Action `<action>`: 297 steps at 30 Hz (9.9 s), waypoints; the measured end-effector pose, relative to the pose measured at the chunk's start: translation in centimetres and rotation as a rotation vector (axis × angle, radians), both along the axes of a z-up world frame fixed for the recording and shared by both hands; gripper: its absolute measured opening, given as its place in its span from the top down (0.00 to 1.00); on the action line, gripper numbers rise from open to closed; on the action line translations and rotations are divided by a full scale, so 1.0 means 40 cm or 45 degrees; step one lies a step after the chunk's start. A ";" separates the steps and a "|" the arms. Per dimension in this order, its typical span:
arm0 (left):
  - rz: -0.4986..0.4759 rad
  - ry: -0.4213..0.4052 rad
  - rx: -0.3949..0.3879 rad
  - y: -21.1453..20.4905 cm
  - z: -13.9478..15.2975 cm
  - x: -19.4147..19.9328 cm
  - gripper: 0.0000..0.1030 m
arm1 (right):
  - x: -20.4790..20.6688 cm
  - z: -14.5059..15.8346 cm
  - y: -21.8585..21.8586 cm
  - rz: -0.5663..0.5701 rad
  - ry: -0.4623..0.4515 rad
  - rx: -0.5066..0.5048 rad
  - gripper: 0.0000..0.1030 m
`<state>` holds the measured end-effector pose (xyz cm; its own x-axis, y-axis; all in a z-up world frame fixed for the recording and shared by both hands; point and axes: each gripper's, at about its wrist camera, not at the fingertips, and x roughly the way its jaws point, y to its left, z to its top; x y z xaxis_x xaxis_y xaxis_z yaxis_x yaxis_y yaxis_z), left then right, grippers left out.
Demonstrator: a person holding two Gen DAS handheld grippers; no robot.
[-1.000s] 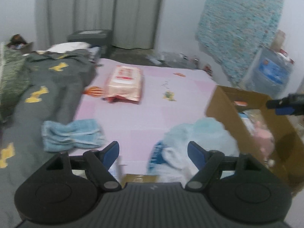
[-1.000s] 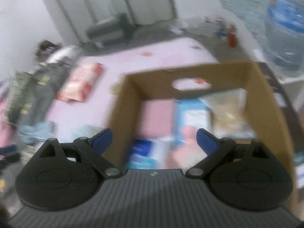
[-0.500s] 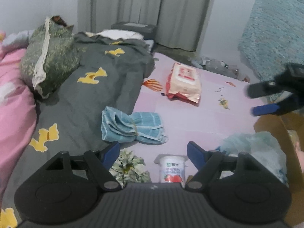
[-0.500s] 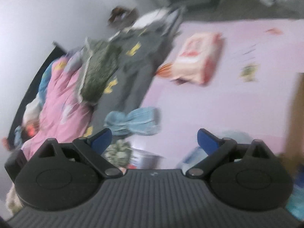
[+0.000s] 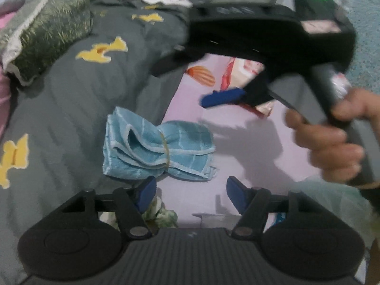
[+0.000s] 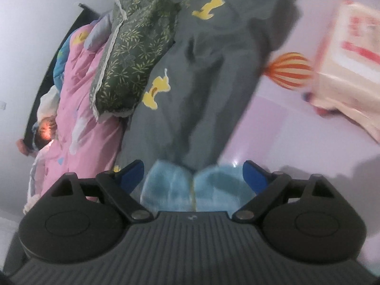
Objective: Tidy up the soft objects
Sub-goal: 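Move the right gripper to the blue striped towel and grasp it, then carry the blue striped towel with the right gripper into the box and release, then move the right gripper back to the white strawberry yogurt cup, then close the right gripper on the yogurt cup and lift it, then carry the yogurt cup with the right gripper into the box and release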
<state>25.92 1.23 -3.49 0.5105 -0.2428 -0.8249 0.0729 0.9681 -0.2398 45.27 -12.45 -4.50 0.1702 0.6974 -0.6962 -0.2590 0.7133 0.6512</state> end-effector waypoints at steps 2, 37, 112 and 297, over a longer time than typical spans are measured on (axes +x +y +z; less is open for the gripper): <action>0.010 0.021 0.001 0.002 -0.017 0.015 0.36 | 0.032 -0.039 0.028 0.022 0.012 0.019 0.13; 0.030 -0.113 0.058 -0.035 0.073 0.027 0.64 | -0.111 0.019 -0.089 0.114 0.045 -0.008 0.82; -0.370 -0.473 0.054 -0.247 0.292 -0.408 0.08 | -1.089 0.372 -0.765 -0.744 -0.575 0.044 0.19; -0.285 -0.391 0.142 -0.152 0.159 -0.473 0.26 | -0.953 0.236 -0.829 -0.749 -0.244 0.115 0.32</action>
<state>7.02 -4.83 2.88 0.6823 -0.2936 -0.6695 0.3374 0.9389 -0.0678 7.16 -45.60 4.93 0.6595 0.5038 -0.5580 0.0424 0.7162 0.6966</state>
